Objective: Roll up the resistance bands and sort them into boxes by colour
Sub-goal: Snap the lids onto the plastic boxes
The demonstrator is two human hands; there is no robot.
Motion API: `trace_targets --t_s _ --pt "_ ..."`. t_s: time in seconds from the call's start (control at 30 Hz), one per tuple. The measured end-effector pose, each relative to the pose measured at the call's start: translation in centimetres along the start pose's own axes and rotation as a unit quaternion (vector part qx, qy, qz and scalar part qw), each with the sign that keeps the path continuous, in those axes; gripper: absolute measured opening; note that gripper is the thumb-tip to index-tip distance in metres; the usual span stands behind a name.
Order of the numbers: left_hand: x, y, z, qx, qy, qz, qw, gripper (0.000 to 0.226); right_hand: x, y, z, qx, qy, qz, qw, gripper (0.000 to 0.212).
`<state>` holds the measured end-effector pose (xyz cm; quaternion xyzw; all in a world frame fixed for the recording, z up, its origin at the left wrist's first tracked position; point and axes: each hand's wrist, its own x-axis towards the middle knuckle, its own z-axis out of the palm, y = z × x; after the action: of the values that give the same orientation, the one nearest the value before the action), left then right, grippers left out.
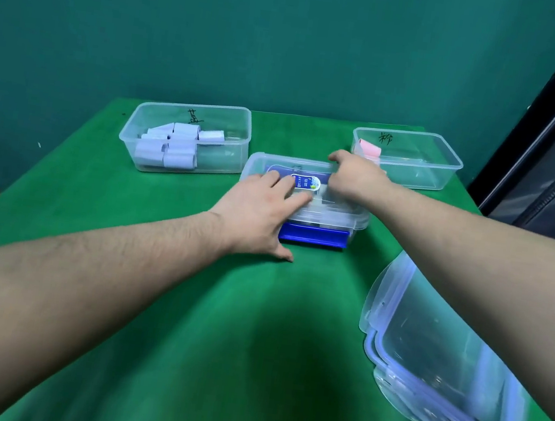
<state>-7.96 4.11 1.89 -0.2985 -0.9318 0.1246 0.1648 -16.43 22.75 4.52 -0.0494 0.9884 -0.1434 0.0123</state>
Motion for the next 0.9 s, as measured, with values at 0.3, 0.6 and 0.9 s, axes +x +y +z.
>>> trace_targets --t_s 0.3,0.6,0.9 --pt "0.5 -2.1 2.0 -0.060 0.156 0.071 0.983 0.052 3.7 -2.6 1.4 -0.120 0.011 -0.075 0.990 0.057" --pt "1.0 -2.8 3.9 -0.085 0.196 0.082 0.973 0.045 6.5 -3.2 1.8 -0.102 -0.026 -0.069 0.992 0.064" --pt "1.2 -2.6 4.0 -0.074 0.165 0.067 0.981 0.049 7.0 -3.8 2.8 -0.087 0.132 -0.086 0.984 0.052"
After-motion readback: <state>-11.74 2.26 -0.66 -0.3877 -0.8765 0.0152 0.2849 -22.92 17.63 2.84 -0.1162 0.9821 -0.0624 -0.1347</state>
